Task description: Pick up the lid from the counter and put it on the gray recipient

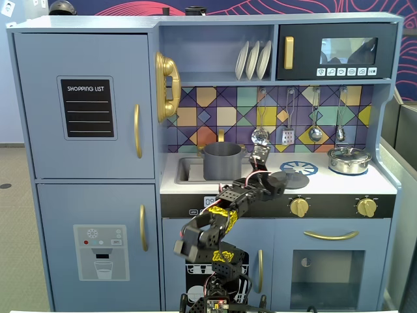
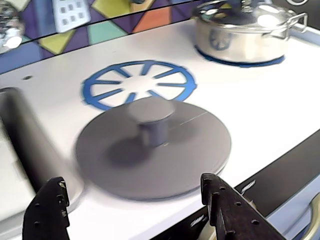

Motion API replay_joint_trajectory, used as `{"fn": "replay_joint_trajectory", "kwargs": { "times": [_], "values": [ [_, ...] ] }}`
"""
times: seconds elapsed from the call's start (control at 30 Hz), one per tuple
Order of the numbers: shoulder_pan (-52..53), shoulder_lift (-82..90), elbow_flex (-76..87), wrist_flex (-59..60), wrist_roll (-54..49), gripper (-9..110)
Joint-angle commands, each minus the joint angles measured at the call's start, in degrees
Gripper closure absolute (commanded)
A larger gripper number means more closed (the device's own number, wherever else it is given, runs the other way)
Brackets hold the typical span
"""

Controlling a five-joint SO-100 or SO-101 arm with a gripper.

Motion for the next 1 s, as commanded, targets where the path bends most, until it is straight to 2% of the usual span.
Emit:
{"fn": "replay_joint_trajectory", "kwargs": {
  "times": [0.0,0.47,0.97],
  "values": [
    [1.5,-5.3,-4.6,-6.8,-0.6,75],
    [-1.7,-27.3,-15.3,-20.5,-1.5,78],
    [-1.9,-41.1,-24.7,-23.1,0.8,81]
  ]
}}
